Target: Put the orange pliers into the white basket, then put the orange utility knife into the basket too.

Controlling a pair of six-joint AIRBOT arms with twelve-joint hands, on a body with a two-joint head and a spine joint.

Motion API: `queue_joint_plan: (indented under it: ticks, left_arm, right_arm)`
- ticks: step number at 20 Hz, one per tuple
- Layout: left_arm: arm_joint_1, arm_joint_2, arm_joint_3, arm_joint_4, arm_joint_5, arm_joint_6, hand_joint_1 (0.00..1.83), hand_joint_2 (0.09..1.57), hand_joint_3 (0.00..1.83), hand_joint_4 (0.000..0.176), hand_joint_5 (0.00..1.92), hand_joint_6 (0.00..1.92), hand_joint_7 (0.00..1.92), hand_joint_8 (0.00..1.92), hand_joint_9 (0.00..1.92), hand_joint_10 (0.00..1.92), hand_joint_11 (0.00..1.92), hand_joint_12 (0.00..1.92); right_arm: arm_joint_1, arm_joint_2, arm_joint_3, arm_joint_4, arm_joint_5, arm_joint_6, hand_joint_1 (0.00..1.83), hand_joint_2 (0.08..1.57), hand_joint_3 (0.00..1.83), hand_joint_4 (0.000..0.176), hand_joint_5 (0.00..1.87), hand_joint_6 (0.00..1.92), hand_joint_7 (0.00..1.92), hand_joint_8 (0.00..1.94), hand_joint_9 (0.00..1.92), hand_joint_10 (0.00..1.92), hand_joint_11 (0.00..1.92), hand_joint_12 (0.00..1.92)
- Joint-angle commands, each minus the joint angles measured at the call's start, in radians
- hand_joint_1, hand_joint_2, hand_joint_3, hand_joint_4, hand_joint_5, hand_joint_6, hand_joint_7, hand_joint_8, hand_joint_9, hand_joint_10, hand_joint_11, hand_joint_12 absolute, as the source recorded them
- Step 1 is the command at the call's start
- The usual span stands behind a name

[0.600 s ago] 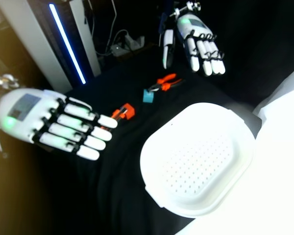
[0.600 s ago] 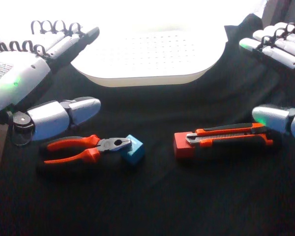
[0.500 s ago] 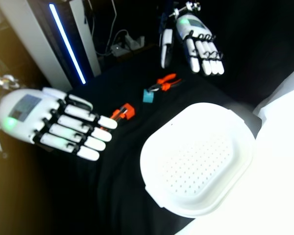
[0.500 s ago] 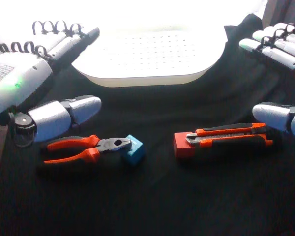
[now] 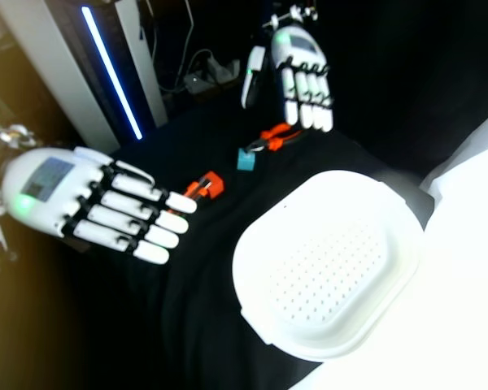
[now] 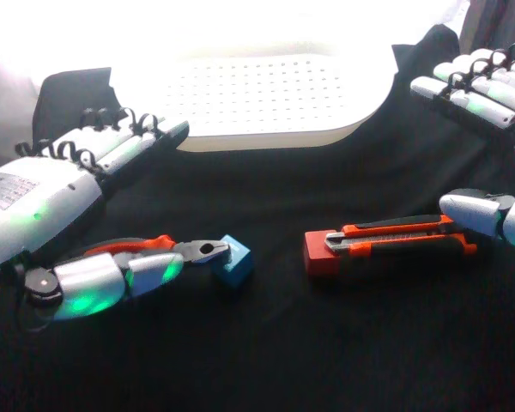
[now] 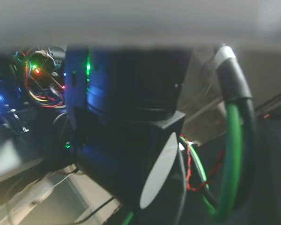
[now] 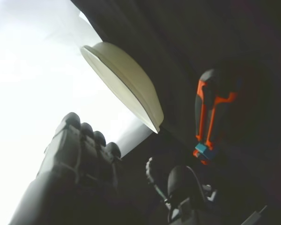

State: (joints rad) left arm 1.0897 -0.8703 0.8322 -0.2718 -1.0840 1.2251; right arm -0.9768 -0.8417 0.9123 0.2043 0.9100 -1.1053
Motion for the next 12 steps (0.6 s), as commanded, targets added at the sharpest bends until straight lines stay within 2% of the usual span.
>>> queue_joint_plan:
  ticks: [1,2,3,4,5,6,7,8,9,11,12]
  left_arm:
    - [0.0,-0.015,0.001,0.013,-0.099,-0.015,0.56,1.15,0.0,0.037,0.05,0.01,0.05,0.0,0.07,0.01,0.0,0.5]
    - [0.001,-0.021,0.003,0.008,-0.083,-0.015,0.6,1.14,0.0,0.027,0.07,0.01,0.06,0.01,0.07,0.01,0.0,0.48]
    - [0.001,-0.042,0.015,-0.005,-0.05,-0.015,0.65,1.13,0.0,0.016,0.08,0.02,0.07,0.01,0.07,0.01,0.0,0.48]
    - [0.001,-0.058,0.023,-0.017,-0.028,-0.015,0.66,1.13,0.0,0.015,0.08,0.02,0.09,0.01,0.09,0.02,0.0,0.48]
    - [0.001,-0.077,0.037,-0.032,0.001,-0.016,0.68,1.14,0.0,0.001,0.09,0.02,0.1,0.02,0.1,0.03,0.0,0.48]
    - [0.001,-0.092,0.047,-0.044,0.02,-0.016,0.72,1.15,0.0,0.007,0.12,0.02,0.12,0.01,0.1,0.03,0.0,0.33]
    - [0.0,-0.106,0.06,-0.06,0.043,-0.016,0.75,1.15,0.0,0.006,0.15,0.02,0.13,0.01,0.11,0.03,0.0,0.35]
    - [0.0,-0.113,0.067,-0.069,0.056,-0.016,0.78,1.15,0.0,0.0,0.19,0.02,0.17,0.01,0.16,0.05,0.0,0.59]
    - [0.0,-0.118,0.073,-0.076,0.066,-0.016,0.78,1.16,0.0,0.0,0.22,0.01,0.19,0.01,0.17,0.05,0.0,0.73]
    - [0.0,-0.128,0.082,-0.087,0.078,-0.016,0.82,1.19,0.0,0.0,0.27,0.02,0.27,0.02,0.21,0.08,0.0,0.99]
    - [-0.001,-0.132,0.086,-0.089,0.083,-0.016,0.85,1.24,0.01,0.0,0.35,0.05,0.36,0.06,0.27,0.14,0.0,1.2]
  right_arm:
    - [0.014,-0.003,0.001,-0.006,0.112,-0.005,0.34,1.28,0.0,0.034,0.0,0.0,0.0,0.0,0.0,0.0,0.0,0.0]
    - [0.014,-0.004,0.002,-0.006,0.11,-0.005,0.34,1.28,0.0,0.025,0.0,0.0,0.0,0.0,0.0,0.0,0.0,0.0]
    - [0.014,-0.006,0.003,-0.006,0.107,-0.005,0.33,1.28,0.0,0.026,0.0,0.0,0.0,0.0,0.0,0.0,0.0,0.0]
    - [0.013,-0.007,0.004,-0.005,0.105,-0.005,0.36,1.29,0.0,0.018,0.0,0.0,0.0,0.0,0.0,0.0,0.0,0.0]
    - [0.013,-0.01,0.005,-0.005,0.102,-0.005,0.38,1.29,0.0,0.015,0.0,0.0,0.0,0.0,0.0,0.0,0.0,0.0]
    - [0.013,-0.011,0.006,-0.005,0.101,-0.005,0.41,1.29,0.0,0.014,0.0,0.0,0.0,0.0,0.0,0.0,0.0,0.0]
    - [0.013,-0.013,0.007,-0.005,0.1,-0.005,0.41,1.28,0.0,0.007,0.0,0.0,0.0,0.0,0.0,0.0,0.0,0.0]
    - [0.013,-0.013,0.007,-0.005,0.099,-0.005,0.43,1.28,0.0,0.007,0.0,0.0,0.0,0.0,0.0,0.0,0.0,0.0]
    - [0.013,-0.015,0.008,-0.005,0.098,-0.005,0.42,1.28,0.0,0.002,0.0,0.0,0.0,0.0,0.0,0.0,0.0,0.0]
    - [0.013,-0.016,0.008,-0.005,0.095,-0.005,0.4,1.28,0.0,0.006,0.0,0.0,0.0,0.0,0.0,0.0,0.0,0.0]
    - [0.013,-0.017,0.008,-0.005,0.093,-0.005,0.4,1.28,0.0,0.007,0.0,0.0,0.0,0.0,0.0,0.0,0.0,0.0]
